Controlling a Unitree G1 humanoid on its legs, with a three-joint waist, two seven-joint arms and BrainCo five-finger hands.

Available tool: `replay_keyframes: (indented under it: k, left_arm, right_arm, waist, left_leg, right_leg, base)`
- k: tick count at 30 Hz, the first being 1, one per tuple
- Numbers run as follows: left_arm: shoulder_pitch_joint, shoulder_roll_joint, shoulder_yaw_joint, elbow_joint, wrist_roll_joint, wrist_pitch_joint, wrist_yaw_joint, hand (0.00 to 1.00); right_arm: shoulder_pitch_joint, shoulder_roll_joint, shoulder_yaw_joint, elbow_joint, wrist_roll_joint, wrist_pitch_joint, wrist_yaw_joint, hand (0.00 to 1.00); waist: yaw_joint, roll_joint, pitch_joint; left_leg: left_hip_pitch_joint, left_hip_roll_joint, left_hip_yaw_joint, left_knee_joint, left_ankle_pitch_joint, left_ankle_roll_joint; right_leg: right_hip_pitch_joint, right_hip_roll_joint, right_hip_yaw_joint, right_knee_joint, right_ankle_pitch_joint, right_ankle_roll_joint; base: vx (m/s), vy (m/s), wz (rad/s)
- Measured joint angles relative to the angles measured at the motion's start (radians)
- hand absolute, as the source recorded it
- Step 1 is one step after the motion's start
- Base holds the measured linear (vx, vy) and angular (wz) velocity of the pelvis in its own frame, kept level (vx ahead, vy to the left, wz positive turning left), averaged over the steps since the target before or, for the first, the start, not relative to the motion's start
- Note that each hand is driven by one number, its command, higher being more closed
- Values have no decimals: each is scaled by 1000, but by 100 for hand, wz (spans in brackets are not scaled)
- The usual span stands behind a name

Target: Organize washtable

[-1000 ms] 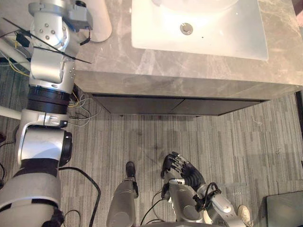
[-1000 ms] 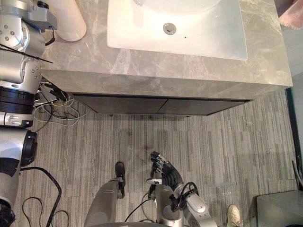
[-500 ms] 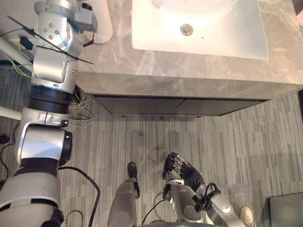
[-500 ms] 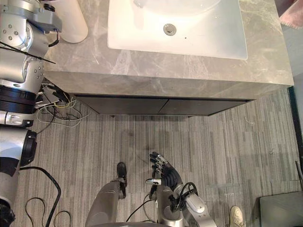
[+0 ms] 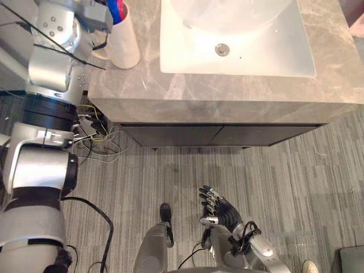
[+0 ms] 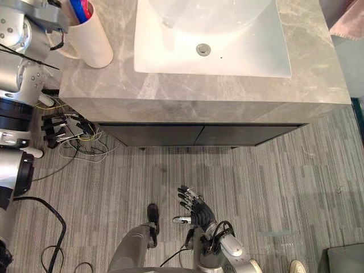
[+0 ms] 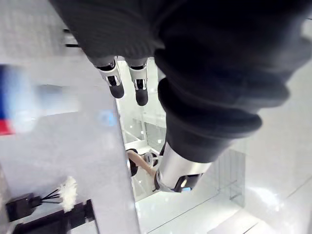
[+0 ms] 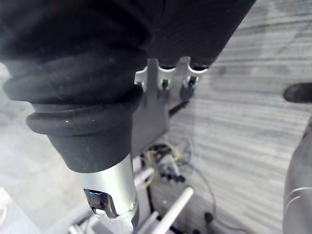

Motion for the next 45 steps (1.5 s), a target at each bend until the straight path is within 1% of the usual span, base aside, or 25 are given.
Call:
replay_keyframes:
  k: [4,6,7,9,11,12,13,14,15,17,18,19,21,23,24,27,31,34,36,39,41,43,45]
  left_arm:
    - [-25,37,0,-1,-27,-7,0,0]
    - [-27,63,1,-21,-38,-20,1,0]
    - [-27,70,2,-29,-45,-25,1,0]
    - [-18,95,6,-79,-67,-38,1,0]
    - [71,128,39,-201,-82,-56,-8,0]
    - [111,132,60,-241,-88,-60,-20,0]
    - [207,137,101,-322,-100,-72,-34,100]
    - [317,138,148,-400,-105,-74,-52,100]
    - [404,138,185,-453,-105,-74,-69,100]
    - [602,137,266,-555,-106,-72,-100,100]
    - [635,135,278,-570,-106,-71,-108,100]
    - [749,115,307,-617,-106,-65,-129,100]
    - [925,46,323,-686,-105,-36,-165,100]
    - [1018,14,323,-712,-104,-24,-187,100]
    - [1087,-17,323,-721,-104,-7,-200,100]
    - [1136,-57,320,-720,-103,16,-218,100]
    - [1144,-76,317,-707,-103,35,-222,100]
    - [1140,-78,307,-658,-98,42,-224,100]
    - [1120,-78,302,-616,-74,47,-223,100]
    - [1043,-78,277,-530,-64,55,-213,100]
    - [966,-76,263,-471,-64,58,-207,100]
    - [915,-68,243,-443,-64,59,-192,100]
    - [857,-22,212,-412,-60,59,-186,100]
  right_arm:
    - [-14,5,21,4,0,0,0,0]
    - [-18,9,21,28,0,1,0,0]
    - [-20,10,21,36,0,3,-1,0]
    - [-22,8,18,45,0,10,-1,0]
    - [-21,7,18,48,-1,17,-1,0]
    - [-21,7,16,48,-2,17,-1,0]
    - [-25,6,7,52,-3,17,-1,0]
    - [-26,10,-6,65,-4,17,1,0]
    - [-23,13,-14,73,-7,18,1,0]
    - [-19,14,-31,76,-19,18,1,0]
    - [-17,14,-32,76,-19,18,1,0]
    - [-3,14,-54,77,-21,18,1,0]
    - [21,14,-73,81,-26,19,1,0]
    - [29,14,-78,95,-34,20,1,0]
    - [29,17,-78,108,-43,20,1,0]
    - [37,17,-80,108,-52,21,2,0]
    - [40,12,-102,108,-59,22,8,0]
    - [46,9,-113,108,-59,25,16,0]
    - [52,10,-117,107,-59,27,17,0]
    - [52,10,-117,107,-59,31,16,0]
    - [46,13,-121,102,-59,31,10,0]
    - [47,14,-128,101,-59,31,-1,0]
    - [46,14,-134,88,-59,32,-9,0]
  waist:
    - [10,1,-21]
    - [23,5,-61]
    - [24,7,-70]
    - [26,14,-80]
    - [36,20,-119]
    - [42,24,-128]
    - [50,34,-136]
    - [51,43,-146]
    - [53,46,-156]
    - [55,46,-160]
    - [55,46,-161]
    - [60,45,-167]
    - [75,44,-184]
    - [78,42,-186]
    - [78,39,-188]
    - [77,37,-190]
    - [77,35,-191]
    - [74,33,-191]
    - [74,28,-191]
    - [74,7,-178]
    - [73,-18,-158]
    - [71,-30,-146]
    - [71,-45,-124]
  left_leg:
    - [45,1,-2,-27,9,-6]
    - [62,0,-4,-56,21,-10]
    - [67,-1,-7,-66,26,-11]
    - [88,-3,-22,-84,35,-13]
    - [110,-4,-28,-109,42,-19]
    - [114,-4,-28,-111,42,-19]
    - [132,-5,-30,-121,45,-18]
    - [149,-6,-38,-130,48,-18]
    - [157,-6,-41,-135,49,-18]
    - [176,-10,-46,-145,52,-17]
    - [177,-10,-48,-146,52,-16]
    - [185,-12,-50,-159,54,-18]
    - [197,-14,-55,-180,64,-19]
    - [203,-14,-59,-182,65,-20]
    - [210,-15,-66,-187,67,-23]
    - [210,-15,-76,-194,73,-23]
    - [208,-15,-85,-194,73,-23]
    - [204,-15,-86,-194,73,-23]
    - [193,-14,-87,-192,73,-23]
    - [169,-13,-89,-170,73,-23]
    - [151,-12,-89,-157,70,-21]
    - [136,-12,-87,-150,66,-24]
    - [105,-9,-69,-129,58,-25]
  right_leg:
    - [33,2,-2,-3,-8,-5]
    - [37,2,-5,-3,-16,-9]
    - [39,2,-7,-3,-17,-8]
    - [60,2,-24,-3,-22,-3]
    - [72,3,-30,-3,-30,-1]
    - [75,3,-30,-3,-31,0]
    - [91,4,-34,-1,-34,-1]
    - [107,5,-47,0,-35,-1]
    - [114,5,-55,0,-37,0]
    - [132,5,-61,-3,-47,7]
    - [134,4,-64,-3,-49,5]
    - [138,4,-70,-3,-57,-1]
    - [140,2,-81,-3,-60,0]
    - [147,2,-85,-3,-62,0]
    - [153,2,-90,-3,-64,0]
    - [156,1,-104,-2,-66,0]
    - [157,2,-109,0,-67,0]
    - [153,2,-109,1,-65,2]
    - [143,2,-109,1,-63,5]
    - [128,5,-109,1,-61,5]
    - [118,7,-109,1,-58,3]
    - [104,4,-106,1,-57,2]
    - [79,1,-85,1,-49,2]
  base:
    - [0,0,0]
    - [13,11,4]
    - [31,5,13]
    - [35,3,19]
    - [39,12,8]
    - [53,16,2]
    - [66,18,10]
    - [59,21,13]
    - [48,23,13]
    - [0,24,8]
    - [-25,29,10]
    - [-13,31,11]
    - [2,34,13]
    - [6,33,9]
    - [9,27,9]
    - [11,19,11]
    - [8,11,4]
    - [0,0,0]
    - [0,0,0]
    - [0,0,0]
    - [0,0,0]
    - [-6,23,-4]
    - [15,55,-19]
